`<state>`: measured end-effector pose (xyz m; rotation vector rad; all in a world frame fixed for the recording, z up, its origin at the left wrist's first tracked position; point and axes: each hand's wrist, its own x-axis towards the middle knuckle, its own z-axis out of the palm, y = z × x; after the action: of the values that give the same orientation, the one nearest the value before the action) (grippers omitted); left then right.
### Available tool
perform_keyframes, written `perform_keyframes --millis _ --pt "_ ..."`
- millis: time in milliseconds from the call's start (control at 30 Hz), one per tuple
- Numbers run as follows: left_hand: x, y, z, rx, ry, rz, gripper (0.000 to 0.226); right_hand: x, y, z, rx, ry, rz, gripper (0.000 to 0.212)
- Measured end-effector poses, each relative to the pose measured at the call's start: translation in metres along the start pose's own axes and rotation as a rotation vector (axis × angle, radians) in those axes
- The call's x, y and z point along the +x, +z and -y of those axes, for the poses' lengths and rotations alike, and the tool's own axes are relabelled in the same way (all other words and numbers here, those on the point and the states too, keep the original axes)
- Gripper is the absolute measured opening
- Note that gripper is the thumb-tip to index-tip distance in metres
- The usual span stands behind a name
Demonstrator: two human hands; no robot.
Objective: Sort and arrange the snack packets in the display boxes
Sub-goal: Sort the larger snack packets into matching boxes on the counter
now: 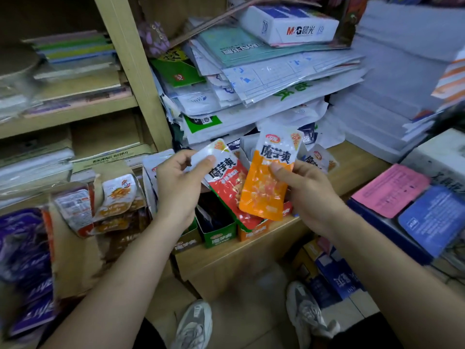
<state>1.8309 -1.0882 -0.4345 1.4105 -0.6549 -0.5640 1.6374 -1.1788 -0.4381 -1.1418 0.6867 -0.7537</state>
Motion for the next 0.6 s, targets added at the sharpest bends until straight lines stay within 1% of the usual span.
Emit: perform_keyframes --millis 67,133,267,333,367,400,433,467,500,533,567,600 --pt "0.0 0.014 -0.001 -0.081 -0.105 0.06 0.007 -0.001 0.002 -0.005 -0.002 0.016 -0.006 0.021" --pt "0.002 0.028 -0.002 -0.101 -0.172 0.109 0.008 -0.002 -0.001 -0.004 0.036 0.046 -0.003 0.024" --pt "0.01 0.048 -0.008 -0.088 -0.177 0.226 0.028 -0.004 -0.015 0.003 0.111 0.06 -0.012 0.029" --pt "0.018 0.047 -0.012 -0.074 -0.169 0.299 0.04 -0.003 -0.021 0.006 0.168 0.077 -0.044 0.041" --pt "0.022 0.044 -0.012 -0.025 -0.136 0.321 0.038 -0.003 -0.024 0.007 0.192 0.087 -0.066 0.045" --pt "0.029 0.04 -0.009 0.117 -0.043 0.316 0.033 -0.003 -0.027 0.009 0.214 0.086 -0.087 0.043" --pt "0.036 0.033 -0.003 0.366 0.118 0.313 0.028 -0.002 -0.031 0.009 0.232 0.079 -0.107 0.039" --pt "0.042 0.028 0.005 0.699 0.298 0.339 0.023 -0.001 -0.035 0.01 0.248 0.074 -0.124 0.036" --pt "0.046 0.023 0.014 1.039 0.449 0.388 0.024 -0.001 -0.038 0.01 0.258 0.07 -0.144 0.033" --pt "0.048 0.021 0.021 1.296 0.578 0.449 0.029 0.0 -0.041 0.011 0.259 0.066 -0.161 0.031" --pt "0.05 0.02 0.029 1.463 0.676 0.519 0.036 0.0 -0.043 0.011 0.249 0.057 -0.178 0.03" --pt "0.05 0.021 0.032 1.567 0.736 0.574 0.042 0.0 -0.045 0.011 0.235 0.048 -0.193 0.028"
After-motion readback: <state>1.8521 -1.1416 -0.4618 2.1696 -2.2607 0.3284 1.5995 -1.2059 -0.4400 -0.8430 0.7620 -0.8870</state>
